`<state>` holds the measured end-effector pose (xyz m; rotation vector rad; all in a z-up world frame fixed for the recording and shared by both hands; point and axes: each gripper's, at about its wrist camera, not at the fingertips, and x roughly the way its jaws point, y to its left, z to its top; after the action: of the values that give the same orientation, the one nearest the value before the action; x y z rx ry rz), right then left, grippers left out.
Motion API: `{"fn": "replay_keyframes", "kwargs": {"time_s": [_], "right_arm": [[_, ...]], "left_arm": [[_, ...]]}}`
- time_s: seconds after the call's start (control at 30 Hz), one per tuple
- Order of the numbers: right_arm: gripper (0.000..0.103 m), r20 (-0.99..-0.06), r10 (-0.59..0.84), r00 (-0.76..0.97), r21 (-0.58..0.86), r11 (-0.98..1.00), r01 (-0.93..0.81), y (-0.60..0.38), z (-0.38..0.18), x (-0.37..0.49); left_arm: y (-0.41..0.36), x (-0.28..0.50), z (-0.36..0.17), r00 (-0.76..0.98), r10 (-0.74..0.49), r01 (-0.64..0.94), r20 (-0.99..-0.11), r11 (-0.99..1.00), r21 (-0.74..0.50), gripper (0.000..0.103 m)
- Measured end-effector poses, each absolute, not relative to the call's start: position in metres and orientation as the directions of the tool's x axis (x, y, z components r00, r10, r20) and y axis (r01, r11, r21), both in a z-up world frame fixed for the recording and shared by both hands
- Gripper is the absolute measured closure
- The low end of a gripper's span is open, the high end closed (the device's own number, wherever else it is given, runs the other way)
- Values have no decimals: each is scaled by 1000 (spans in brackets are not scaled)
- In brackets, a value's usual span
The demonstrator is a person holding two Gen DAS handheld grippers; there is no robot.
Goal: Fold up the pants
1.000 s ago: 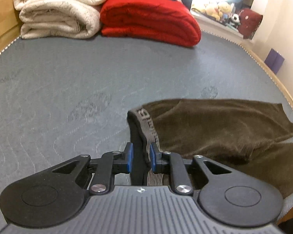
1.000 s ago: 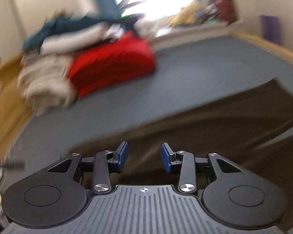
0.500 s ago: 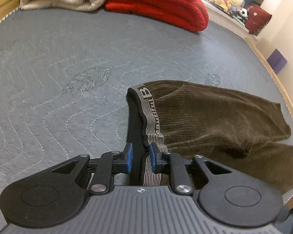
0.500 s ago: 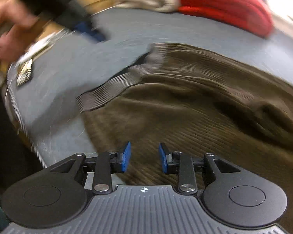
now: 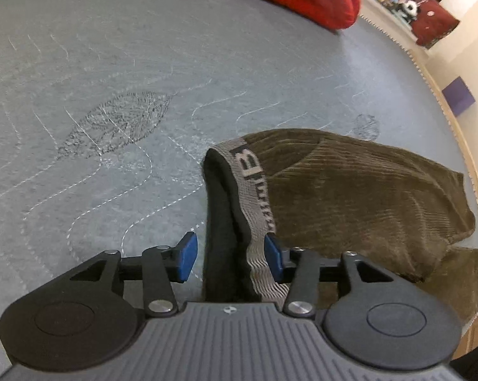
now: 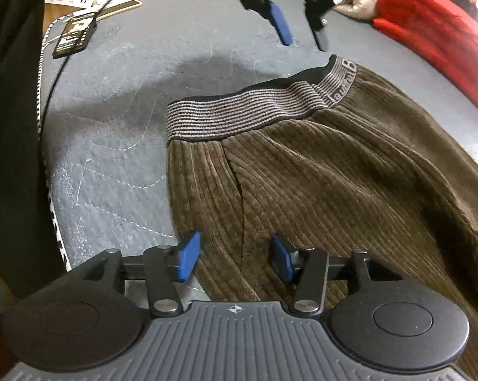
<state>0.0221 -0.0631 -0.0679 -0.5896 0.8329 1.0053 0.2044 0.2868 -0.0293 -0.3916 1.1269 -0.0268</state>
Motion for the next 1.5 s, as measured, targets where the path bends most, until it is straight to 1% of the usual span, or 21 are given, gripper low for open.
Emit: {"fn": "replay_keyframes", "kwargs": {"time_s": [0.27, 0.4, 0.43, 0.5, 0.57, 0.63, 0.7, 0.77, 0.8, 0.83, 0.87, 1.0, 1.1, 1.2, 1.3, 1.33, 1.37, 1.4, 1.43, 1.47, 1.5], "right_arm": [[46, -827, 513, 228, -19, 380, -925, -63, -70, 25], [36, -829, 522, 202, -1, 360, -933, -63, -74, 26], [36, -829, 520, 203, -12, 347, -938, -62, -75, 23], [37, -827, 505, 246, -54, 363, -930, -59, -77, 18], [43, -820, 508, 262, -77, 356, -931, -59, -78, 15], [65, -812, 505, 292, -105, 365, -925, -59, -77, 16], [79, -809, 502, 305, -118, 369, -922, -59, -73, 20], [83, -814, 503, 290, -99, 372, -923, -58, -69, 25], [88, -814, 504, 290, -103, 365, -925, -57, -69, 24], [97, -809, 508, 296, -122, 347, -930, -56, -67, 21], [97, -799, 521, 299, -138, 325, -935, -54, -65, 16], [98, -788, 545, 286, -158, 269, -950, -45, -60, -4], [98, -787, 555, 269, -119, 291, -949, -43, -57, -4], [98, -747, 620, 238, -78, 275, -958, -38, -41, -8], [98, -704, 675, 221, -66, 248, -967, -28, -29, -20], [97, -699, 676, 233, -76, 253, -964, -25, -29, -23], [97, -705, 664, 250, -86, 269, -959, -22, -31, -23], [92, -724, 642, 252, -81, 284, -956, -20, -35, -19], [92, -749, 619, 236, -59, 293, -954, -19, -39, -14], [91, -757, 609, 238, -49, 310, -949, -22, -38, -9], [84, -752, 612, 246, -42, 327, -944, -26, -34, -5]], "left_arm": [[284, 236, -75, 360, -309, -211, -880, 892, -400, 50], [281, 243, -78, 382, -316, -213, -869, 884, -416, 49], [280, 244, -78, 383, -312, -212, -869, 886, -412, 51], [277, 244, -76, 386, -303, -199, -871, 895, -399, 64], [277, 243, -74, 391, -303, -183, -869, 900, -396, 78], [277, 240, -70, 399, -303, -169, -865, 903, -394, 83], [277, 237, -62, 412, -298, -145, -861, 912, -385, 86], [275, 233, -55, 435, -292, -126, -852, 917, -378, 90], [275, 232, -52, 443, -292, -120, -847, 918, -379, 90], [276, 230, -48, 453, -295, -114, -841, 917, -383, 91], [277, 227, -44, 465, -294, -109, -835, 917, -384, 91], [288, 213, -28, 490, -303, -100, -817, 912, -398, 92], [298, 202, -16, 515, -284, -105, -809, 916, -388, 92], [314, 192, -9, 534, -230, -142, -814, 924, -354, 93], [328, 185, -10, 519, -248, -150, -818, 916, -373, 92], [330, 182, -11, 506, -255, -154, -824, 913, -377, 89], [332, 179, -12, 494, -225, -178, -840, 919, -351, 87], [334, 177, -11, 490, -179, -202, -853, 929, -311, 87], [337, 175, -9, 494, -155, -214, -855, 932, -293, 83], [344, 172, -7, 503, -154, -232, -851, 924, -304, 70], [351, 170, -6, 514, -168, -253, -841, 907, -336, 64]]}}
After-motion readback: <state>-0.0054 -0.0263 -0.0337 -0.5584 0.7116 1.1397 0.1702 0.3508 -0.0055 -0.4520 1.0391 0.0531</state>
